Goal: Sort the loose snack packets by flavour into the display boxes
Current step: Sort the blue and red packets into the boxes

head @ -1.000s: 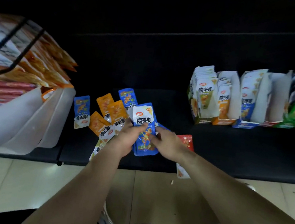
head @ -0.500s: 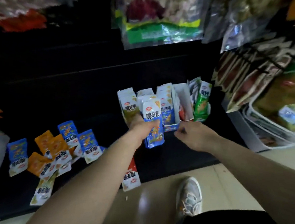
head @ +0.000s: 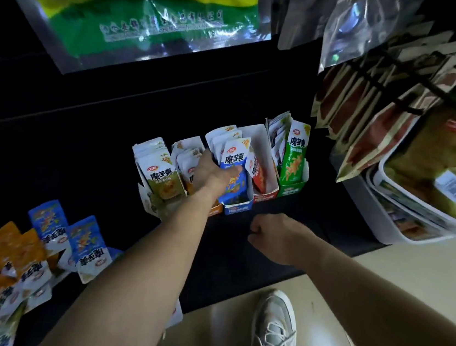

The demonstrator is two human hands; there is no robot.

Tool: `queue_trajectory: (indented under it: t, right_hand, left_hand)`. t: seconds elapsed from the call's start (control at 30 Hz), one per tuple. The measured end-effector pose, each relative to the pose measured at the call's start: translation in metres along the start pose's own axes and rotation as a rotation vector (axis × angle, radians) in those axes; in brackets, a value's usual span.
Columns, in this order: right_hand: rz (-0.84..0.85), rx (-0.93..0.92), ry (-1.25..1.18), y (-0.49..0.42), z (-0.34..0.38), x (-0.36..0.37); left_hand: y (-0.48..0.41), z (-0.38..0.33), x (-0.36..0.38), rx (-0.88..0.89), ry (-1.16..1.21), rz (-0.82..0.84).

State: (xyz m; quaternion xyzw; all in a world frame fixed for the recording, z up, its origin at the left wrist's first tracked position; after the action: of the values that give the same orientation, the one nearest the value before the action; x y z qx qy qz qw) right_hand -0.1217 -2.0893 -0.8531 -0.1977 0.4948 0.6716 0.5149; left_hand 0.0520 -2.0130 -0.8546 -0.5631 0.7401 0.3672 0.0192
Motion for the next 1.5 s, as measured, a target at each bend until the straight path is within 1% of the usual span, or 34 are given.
queue_trajectory:
  t: [0.1,0.17,0.27,0.4,0.53,0.73,0.83,0.93,1.03,1.17,1.23,1.33,1.43,1.5]
  right_hand:
    - [0.002,0.001,0.006,-0.009,0.001,0.002]
    - [0.017,0.015,0.008,-0.011,-0.001,0.004]
    - [0.034,0.032,0.02,-0.01,-0.004,0.006]
    - [0.034,0.034,0.036,-0.006,0.0,0.001]
    - [0.033,-0.009,0.055,-0.008,0.022,-0.008]
    - [0.005,-0.12,0.045,-0.021,0.085,-0.012]
    - [-0.011,-0.191,0.02,-0.029,0.135,-0.007]
    - [0.017,-0.258,-0.032,-0.043,0.187,0.022]
    - [0.066,-0.307,-0.071,-0.064,0.236,0.072]
    - [0.137,-0.304,-0.014,-0.098,0.269,0.14]
    - [0.098,-0.241,-0.012,-0.119,0.266,0.159]
    - [-0.045,-0.08,-0.031,-0.144,0.253,0.169]
    - [-0.188,0.069,-0.035,-0.157,0.248,0.166]
    - [-0.199,0.095,-0.013,-0.169,0.252,0.167]
  left_hand:
    - [0.007,-0.009,0.005,0.142,-0.218,-0.078]
    - [0.008,-0.008,0.01,0.167,-0.274,-0.066]
    - [0.004,-0.006,0.007,0.141,-0.23,-0.02]
    - [0.003,-0.009,-0.011,0.193,-0.164,-0.017]
    - [0.016,-0.009,-0.036,0.257,-0.187,-0.035]
    - [0.044,0.037,-0.096,0.23,-0.227,0.041]
    - [0.061,0.068,-0.146,0.253,-0.219,0.017]
    - [0.067,0.118,-0.203,0.164,-0.22,-0.017]
    - [0.06,0.188,-0.259,0.007,-0.225,-0.061]
    - [0.053,0.269,-0.309,-0.199,-0.298,-0.094]
    - [0.048,0.295,-0.32,-0.249,-0.301,-0.095]
    - [0.042,0.319,-0.325,-0.289,-0.262,-0.102]
    - [0.033,0.324,-0.323,-0.295,-0.249,-0.107]
    - [0.026,0.318,-0.32,-0.279,-0.235,-0.108]
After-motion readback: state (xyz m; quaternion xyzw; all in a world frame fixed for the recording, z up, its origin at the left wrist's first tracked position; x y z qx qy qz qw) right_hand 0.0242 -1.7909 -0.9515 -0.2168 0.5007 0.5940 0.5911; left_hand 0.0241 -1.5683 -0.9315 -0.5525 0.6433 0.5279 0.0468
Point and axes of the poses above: each hand's wrist, its own y-axis away from the middle knuckle, its own x-axis out of the palm, z = x × y, the point moved 10 cm from there along -y, towards the middle knuckle, and after that the axes turned 15 degrees about -x, right-handed, at the moved point
